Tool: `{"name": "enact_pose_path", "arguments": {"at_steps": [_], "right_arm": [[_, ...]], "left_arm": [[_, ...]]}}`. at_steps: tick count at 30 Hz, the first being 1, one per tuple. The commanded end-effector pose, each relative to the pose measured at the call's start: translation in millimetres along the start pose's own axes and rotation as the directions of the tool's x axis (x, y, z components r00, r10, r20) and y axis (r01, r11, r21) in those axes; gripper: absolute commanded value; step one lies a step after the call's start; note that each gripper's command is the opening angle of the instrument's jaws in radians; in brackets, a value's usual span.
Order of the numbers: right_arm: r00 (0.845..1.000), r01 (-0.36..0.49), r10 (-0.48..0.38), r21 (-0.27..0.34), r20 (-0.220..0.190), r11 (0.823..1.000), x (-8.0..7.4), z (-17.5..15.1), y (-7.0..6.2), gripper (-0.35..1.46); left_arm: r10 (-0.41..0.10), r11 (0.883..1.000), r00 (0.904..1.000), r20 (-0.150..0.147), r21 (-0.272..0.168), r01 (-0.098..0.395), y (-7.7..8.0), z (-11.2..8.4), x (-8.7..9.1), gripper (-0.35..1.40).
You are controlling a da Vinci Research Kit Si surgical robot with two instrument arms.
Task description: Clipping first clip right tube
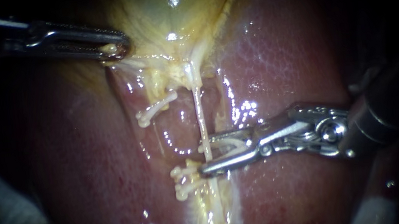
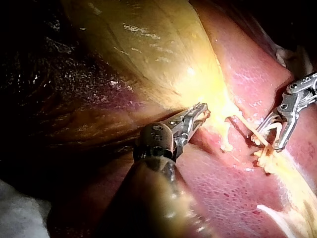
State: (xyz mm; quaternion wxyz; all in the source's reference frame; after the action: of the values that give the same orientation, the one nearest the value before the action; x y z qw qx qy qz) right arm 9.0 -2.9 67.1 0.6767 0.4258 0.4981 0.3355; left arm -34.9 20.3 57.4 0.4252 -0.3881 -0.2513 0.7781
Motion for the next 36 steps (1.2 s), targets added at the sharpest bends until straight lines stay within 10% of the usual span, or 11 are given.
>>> {"name": "enact_pose_path", "arguments": {"at_steps": [1,25,36], "right_arm": [[1.000,0.000,0.000,0.004,-0.005,1.000,0.0,0.2,-0.1,0.50],[0.999,-0.043,0.048,0.191,-0.020,0.981,0.2,2.1,-4.8,0.45],[0.999,-0.049,0.052,0.198,-0.013,0.979,0.4,1.6,-4.2,0.16]], "left_arm": [[0.000,1.000,1.0000,0.000,0.000,0.000,0.0,0.0,0.0,-0.35],[0.000,1.000,1.0000,0.000,0.000,0.000,0.1,0.0,0.0,-0.35],[0.000,1.000,1.0000,0.000,0.000,0.000,0.0,0.1,0.1,-0.35]]}}
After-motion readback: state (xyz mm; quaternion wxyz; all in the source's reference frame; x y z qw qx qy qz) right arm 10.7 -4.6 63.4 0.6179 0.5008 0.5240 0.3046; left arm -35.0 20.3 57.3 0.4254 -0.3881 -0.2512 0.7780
